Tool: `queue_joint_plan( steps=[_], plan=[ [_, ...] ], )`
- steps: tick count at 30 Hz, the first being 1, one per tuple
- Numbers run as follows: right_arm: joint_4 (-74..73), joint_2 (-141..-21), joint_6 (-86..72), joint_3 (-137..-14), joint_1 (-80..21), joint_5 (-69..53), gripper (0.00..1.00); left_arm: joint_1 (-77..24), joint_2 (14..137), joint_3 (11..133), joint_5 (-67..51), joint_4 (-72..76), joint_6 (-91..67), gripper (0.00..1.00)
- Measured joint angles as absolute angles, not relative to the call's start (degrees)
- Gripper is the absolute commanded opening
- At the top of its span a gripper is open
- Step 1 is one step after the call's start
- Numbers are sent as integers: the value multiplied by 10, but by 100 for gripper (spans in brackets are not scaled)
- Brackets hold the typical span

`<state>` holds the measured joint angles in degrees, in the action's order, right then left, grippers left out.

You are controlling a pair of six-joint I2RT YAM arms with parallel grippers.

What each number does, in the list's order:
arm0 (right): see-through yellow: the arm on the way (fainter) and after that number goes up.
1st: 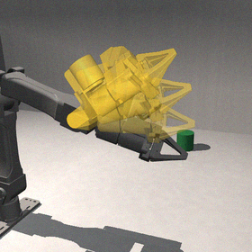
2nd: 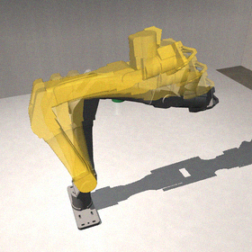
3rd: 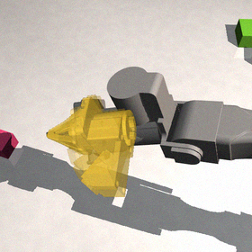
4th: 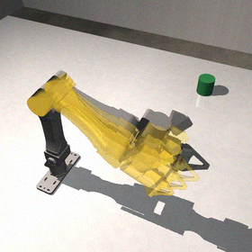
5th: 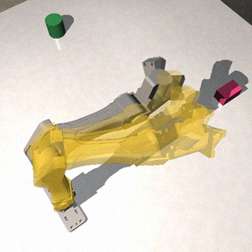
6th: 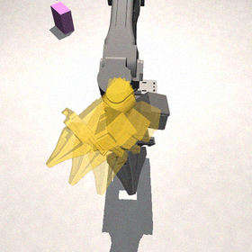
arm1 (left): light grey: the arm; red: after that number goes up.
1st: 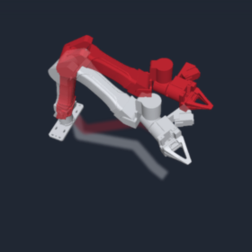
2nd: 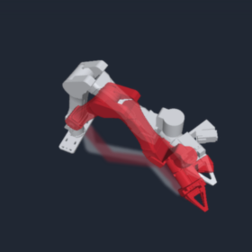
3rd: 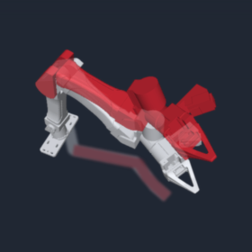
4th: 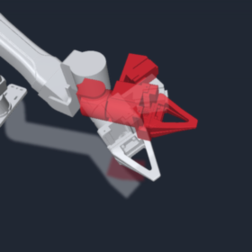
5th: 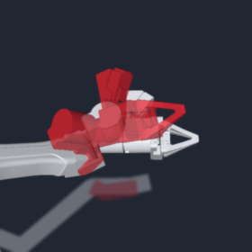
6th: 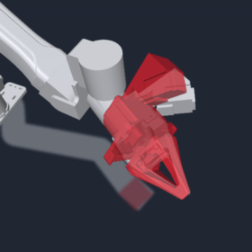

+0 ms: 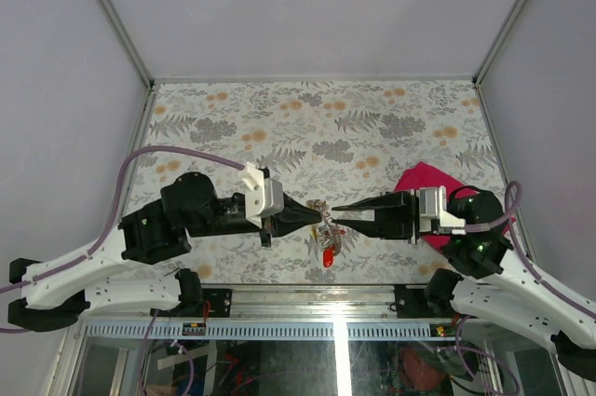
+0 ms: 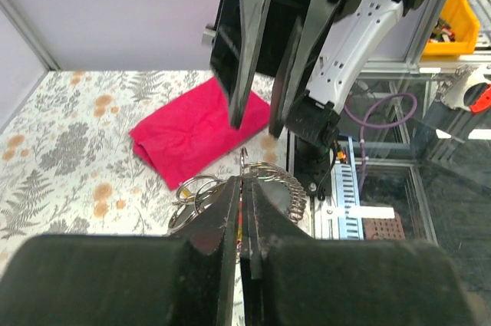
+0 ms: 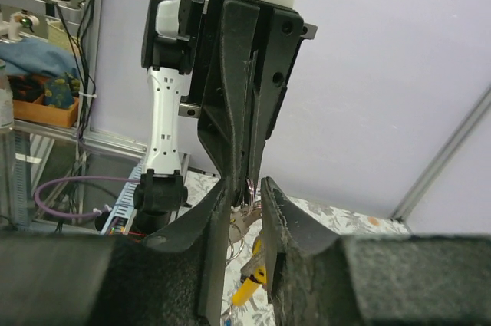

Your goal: Put the keys on the keyring

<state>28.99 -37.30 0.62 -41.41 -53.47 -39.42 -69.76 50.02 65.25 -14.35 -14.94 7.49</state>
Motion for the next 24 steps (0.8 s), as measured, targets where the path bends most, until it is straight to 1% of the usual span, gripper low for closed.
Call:
queue_joint_plan(
  steps=[3, 8, 15, 20, 24],
  plan=[
    [214, -357, 32, -442, -535, -373, 30, -698, 509, 678, -139, -199, 85, 0],
    [86, -353, 64, -502, -535, -349, 35, -698, 532, 722, -135, -266, 103, 0],
    [-86, -410, 108, -617, -535, -352, 38, -698, 548, 735, -132, -314, 117, 0],
    [-180, -455, 136, -652, -535, -357, 39, -698, 554, 736, -130, -323, 121, 0],
    [-220, -482, 151, -665, -535, -364, 39, -698, 556, 736, -130, -329, 122, 0]
  ],
)
